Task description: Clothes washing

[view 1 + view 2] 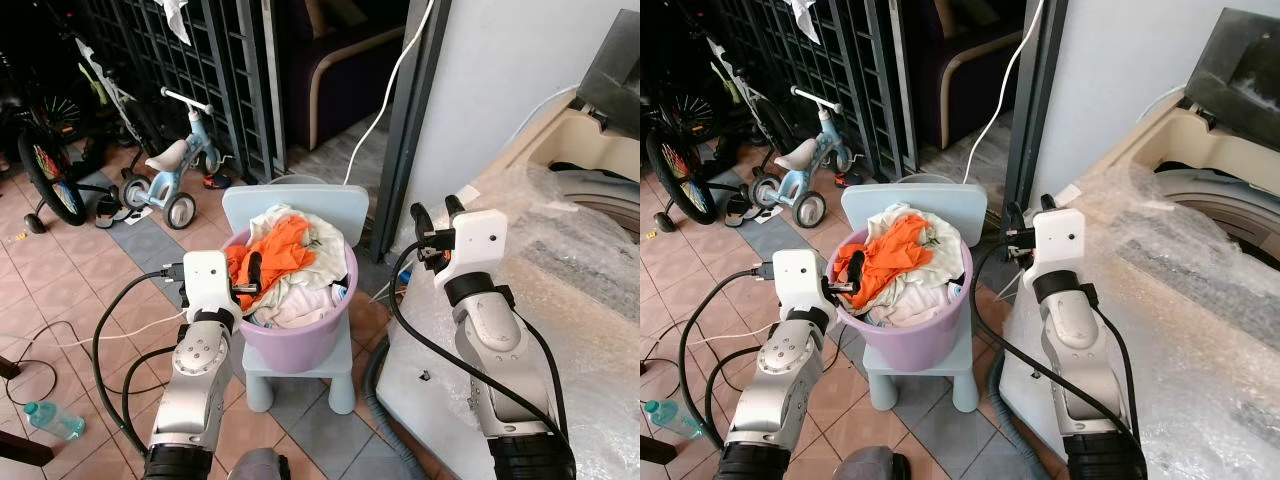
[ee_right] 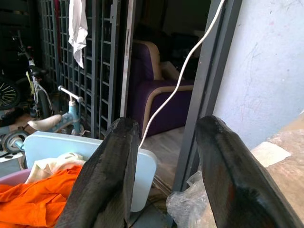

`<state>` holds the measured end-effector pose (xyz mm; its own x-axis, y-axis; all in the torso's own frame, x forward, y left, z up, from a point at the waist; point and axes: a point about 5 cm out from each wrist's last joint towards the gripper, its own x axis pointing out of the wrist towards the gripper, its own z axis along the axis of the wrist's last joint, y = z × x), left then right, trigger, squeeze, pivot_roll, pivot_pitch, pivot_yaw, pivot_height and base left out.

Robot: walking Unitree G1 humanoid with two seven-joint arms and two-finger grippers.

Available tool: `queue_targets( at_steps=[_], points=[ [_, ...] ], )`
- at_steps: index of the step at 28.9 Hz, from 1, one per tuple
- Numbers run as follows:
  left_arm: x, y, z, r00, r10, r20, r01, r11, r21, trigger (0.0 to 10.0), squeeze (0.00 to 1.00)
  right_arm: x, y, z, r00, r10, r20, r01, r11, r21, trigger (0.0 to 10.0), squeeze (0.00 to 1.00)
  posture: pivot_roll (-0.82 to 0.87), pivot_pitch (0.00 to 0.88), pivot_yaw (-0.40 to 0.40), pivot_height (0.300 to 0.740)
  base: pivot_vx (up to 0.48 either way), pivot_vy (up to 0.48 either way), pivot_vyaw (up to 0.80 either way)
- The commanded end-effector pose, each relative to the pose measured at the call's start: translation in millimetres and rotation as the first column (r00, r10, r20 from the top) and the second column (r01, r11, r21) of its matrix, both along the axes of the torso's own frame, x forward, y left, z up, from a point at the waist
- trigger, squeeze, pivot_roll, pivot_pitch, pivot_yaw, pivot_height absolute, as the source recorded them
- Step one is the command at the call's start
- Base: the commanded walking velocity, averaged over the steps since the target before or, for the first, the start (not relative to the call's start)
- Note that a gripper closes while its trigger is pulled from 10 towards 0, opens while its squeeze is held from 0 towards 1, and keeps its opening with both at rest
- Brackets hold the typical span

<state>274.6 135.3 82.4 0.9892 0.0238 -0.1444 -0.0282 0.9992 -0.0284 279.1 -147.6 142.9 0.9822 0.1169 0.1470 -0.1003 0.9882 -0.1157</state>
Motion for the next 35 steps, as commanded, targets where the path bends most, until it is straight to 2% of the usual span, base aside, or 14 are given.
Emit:
queue_targets(
  at_steps=[1, 5, 7, 9, 11, 12, 13, 15, 16, 18, 23, 28, 31, 35],
  points=[
    [2.7, -0.7, 4.3, 1.0, -0.011, 0.024, 0.011, 1.0, 0.017, 10.0, 0.0, -0.2, 0.8, 10.6, 0.999, -0.005, 0.036, 0.004, 1.0, 0.02, 10.0, 0.0, -0.04, 0.01, 0.052, 0.74, 0.0, 0.48, 0.0],
    [1.9, -1.0, 3.3, 1.0, -0.012, 0.023, 0.012, 1.0, 0.026, 10.0, 0.0, 1.4, -0.2, 17.5, 0.998, -0.019, 0.055, 0.017, 0.999, 0.037, 10.0, 0.0, -0.05, 0.008, 0.05, 0.74, 0.0, 0.48, 0.0],
    [2.3, -1.8, 3.5, 0.999, -0.017, 0.028, 0.016, 1.0, 0.024, 10.0, 0.0, 4.9, -2.7, 15.5, 0.999, -0.037, 0.02, 0.036, 0.997, 0.064, 10.0, 0.0, -0.04, 0.008, 0.048, 0.74, 0.0, 0.48, 0.0],
    [2.2, -5.9, 4.9, 0.997, -0.07, 0.043, 0.07, 0.997, -0.01, 10.0, 0.0, 7.9, -3.8, 14.8, 0.999, -0.053, 0.006, 0.053, 0.998, 0.042, 10.0, 0.0, -0.04, 0.01, 0.047, 0.74, 0.0, 0.478, 0.0],
    [1.6, -7.0, 7.2, 0.995, -0.079, 0.067, 0.079, 0.997, -0.009, 10.0, 0.0, 8.2, -2.8, 13.9, 0.999, -0.05, 0.003, 0.05, 0.998, 0.03, 10.0, 0.0, -0.04, 0.013, 0.048, 0.74, 0.0, 0.465, 0.0],
    [1.1, -8.1, 8.6, 0.994, -0.079, 0.078, 0.08, 0.997, -0.008, 10.0, 0.0, 8.8, -1.9, 12.1, 0.998, -0.058, 0.001, 0.058, 0.998, -0.013, 10.0, 0.0, -0.04, 0.016, 0.049, 0.74, 0.0, 0.33, 0.0],
    [1.0, -8.6, 9.3, 0.995, -0.065, 0.076, 0.066, 0.998, -0.008, 10.0, 0.0, 9.4, -0.4, 11.2, 0.998, -0.061, 0.013, 0.062, 0.997, -0.055, 10.0, 0.0, -0.04, 0.016, 0.049, 0.74, 0.0, 0.0, 0.0],
    [1.3, -7.4, 9.8, 0.995, -0.067, 0.079, 0.066, 0.998, 0.013, 10.0, 0.0, 8.5, 5.6, 7.8, 1.0, -0.014, -0.013, 0.014, 1.0, -0.003, 10.0, 0.0, -0.03, 0.024, 0.049, 0.74, 0.0, 0.0, 0.0],
    [1.4, -6.1, 9.3, 0.995, -0.061, 0.079, 0.06, 0.998, 0.02, 10.0, 0.0, 7.7, 8.1, 6.9, 1.0, -0.014, -0.019, 0.015, 0.999, 0.03, 10.0, 0.0, -0.03, 0.028, 0.048, 0.74, 0.0, 0.0, 0.0],
    [1.5, -5.9, 9.0, 0.995, -0.059, 0.079, 0.058, 0.998, 0.015, 10.0, 0.0, 7.7, 8.5, 7.3, 0.999, -0.032, -0.006, 0.032, 0.999, 0.038, 10.0, 0.0, -0.03, 0.027, 0.046, 0.74, 0.0, 0.0, 0.0],
    [2.1, -8.1, 9.6, 0.994, -0.061, 0.087, 0.06, 0.998, 0.012, 10.0, 0.0, 6.2, 12.8, 1.8, 0.998, 0.03, -0.051, -0.03, 1.0, 0.009, 10.0, 0.0, -0.03, 0.026, 0.036, 0.74, 0.0, 0.0, 0.0],
    [2.3, -8.0, 10.2, 0.994, -0.061, 0.092, 0.061, 0.998, 0.01, 10.0, 0.0, 5.6, 12.3, 3.6, 0.998, 0.045, -0.032, -0.046, 0.998, -0.039, 10.0, 0.0, -0.03, 0.025, 0.033, 0.74, 0.0, 0.0, 0.0],
    [2.5, -9.8, 9.1, 0.993, -0.082, 0.085, 0.082, 0.997, 0.0, 10.0, 0.0, 6.6, 9.1, 5.7, 0.999, 0.034, -0.018, -0.035, 0.997, -0.076, 10.0, 0.0, -0.03, 0.026, 0.029, 0.74, 0.0, 0.0, 0.79],
    [1.0, -12.4, 7.4, 0.993, -0.088, 0.081, 0.089, 0.996, -0.009, 10.0, 0.0, 7.4, 8.1, 5.4, 0.999, 0.032, -0.024, -0.033, 0.998, -0.048, 10.0, 0.0, -0.03, 0.023, 0.029, 0.74, 0.0, 0.0, 0.76]
  ],
)
